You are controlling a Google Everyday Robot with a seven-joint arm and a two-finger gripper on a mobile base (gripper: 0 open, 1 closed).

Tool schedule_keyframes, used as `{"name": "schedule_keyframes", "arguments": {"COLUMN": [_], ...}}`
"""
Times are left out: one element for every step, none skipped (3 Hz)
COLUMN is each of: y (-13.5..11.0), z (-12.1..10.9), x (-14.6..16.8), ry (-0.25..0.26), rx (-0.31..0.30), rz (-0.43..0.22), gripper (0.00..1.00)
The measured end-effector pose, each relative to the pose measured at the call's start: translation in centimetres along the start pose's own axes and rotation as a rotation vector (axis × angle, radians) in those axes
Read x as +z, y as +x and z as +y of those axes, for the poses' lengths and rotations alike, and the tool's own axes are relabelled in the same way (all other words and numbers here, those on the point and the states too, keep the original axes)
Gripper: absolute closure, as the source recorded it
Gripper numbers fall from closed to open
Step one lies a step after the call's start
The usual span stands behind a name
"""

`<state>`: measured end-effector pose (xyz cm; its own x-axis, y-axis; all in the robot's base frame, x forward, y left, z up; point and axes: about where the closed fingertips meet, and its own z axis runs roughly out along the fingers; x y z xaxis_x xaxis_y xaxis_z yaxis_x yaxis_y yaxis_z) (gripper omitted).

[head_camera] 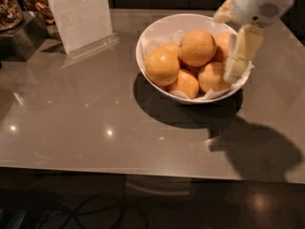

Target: Pick orange from white bowl

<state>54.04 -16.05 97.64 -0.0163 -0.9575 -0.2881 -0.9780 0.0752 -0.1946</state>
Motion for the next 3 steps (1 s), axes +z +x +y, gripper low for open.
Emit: {"name": "schedule_keyframes", "arguments": {"y": [-2.2,-2.6,-2.0], "z": [-3.9,-4.8,-4.9], "x": [1.1,0.8,2.6], "ry": [0.005,0.038,0.026], "rx": [-0.02,-0.021,0.006], "rz": [-0.067,-0.081,-0.133], "gripper": [0.0,0.0,0.0]}}
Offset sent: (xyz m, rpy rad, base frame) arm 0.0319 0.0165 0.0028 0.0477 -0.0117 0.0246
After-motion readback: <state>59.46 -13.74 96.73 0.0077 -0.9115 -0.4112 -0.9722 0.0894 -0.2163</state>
